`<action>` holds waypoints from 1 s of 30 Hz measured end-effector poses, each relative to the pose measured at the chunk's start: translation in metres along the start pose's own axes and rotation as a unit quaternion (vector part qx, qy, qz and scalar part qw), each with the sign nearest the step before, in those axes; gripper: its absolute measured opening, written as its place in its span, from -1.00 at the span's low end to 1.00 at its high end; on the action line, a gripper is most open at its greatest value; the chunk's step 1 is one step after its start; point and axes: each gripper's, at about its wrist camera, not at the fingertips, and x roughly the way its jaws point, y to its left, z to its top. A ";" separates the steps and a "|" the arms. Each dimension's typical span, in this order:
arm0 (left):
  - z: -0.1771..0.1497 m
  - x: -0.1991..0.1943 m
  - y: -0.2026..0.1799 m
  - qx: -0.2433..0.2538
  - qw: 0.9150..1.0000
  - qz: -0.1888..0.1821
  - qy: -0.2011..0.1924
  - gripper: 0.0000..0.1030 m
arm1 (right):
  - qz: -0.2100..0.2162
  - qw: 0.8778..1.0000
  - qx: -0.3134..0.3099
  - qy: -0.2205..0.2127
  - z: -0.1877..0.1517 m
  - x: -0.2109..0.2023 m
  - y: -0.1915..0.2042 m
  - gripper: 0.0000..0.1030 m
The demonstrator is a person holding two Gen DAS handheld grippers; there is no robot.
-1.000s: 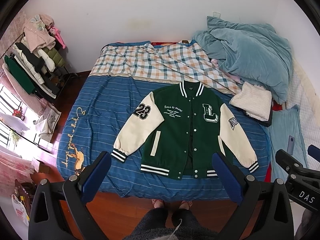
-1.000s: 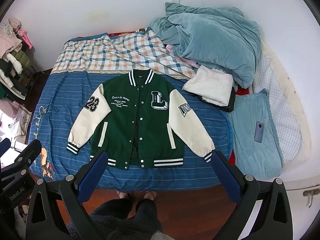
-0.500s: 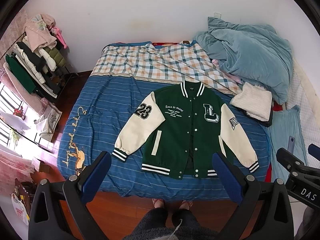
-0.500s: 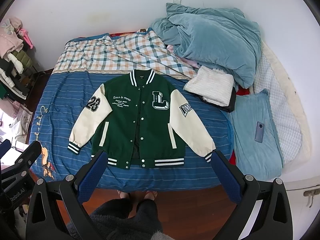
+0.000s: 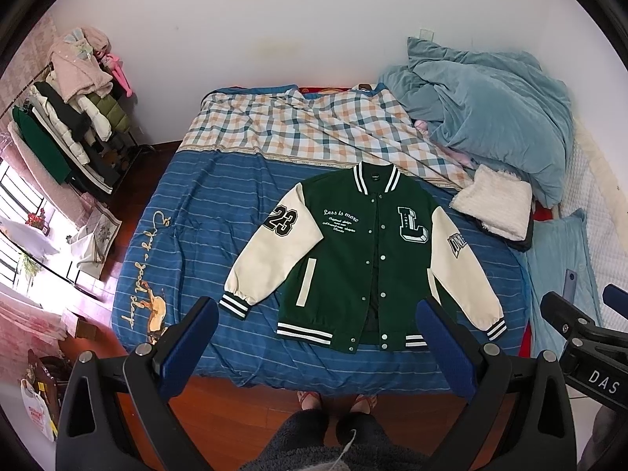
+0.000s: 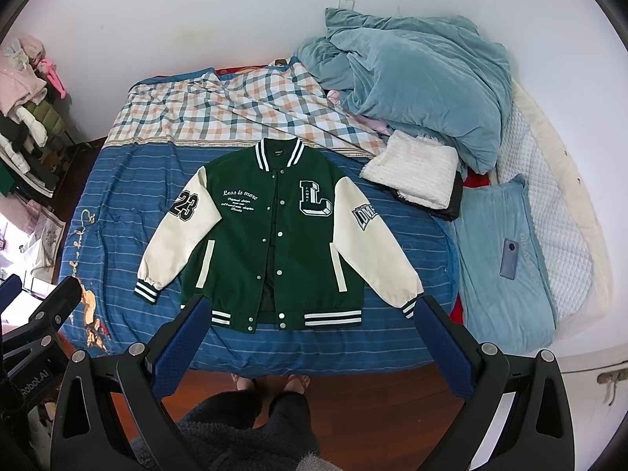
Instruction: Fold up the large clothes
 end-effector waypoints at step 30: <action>0.032 0.076 -0.003 0.010 0.996 0.055 -0.066 1.00 | 0.055 0.986 0.159 0.008 -0.004 0.077 -0.047 0.98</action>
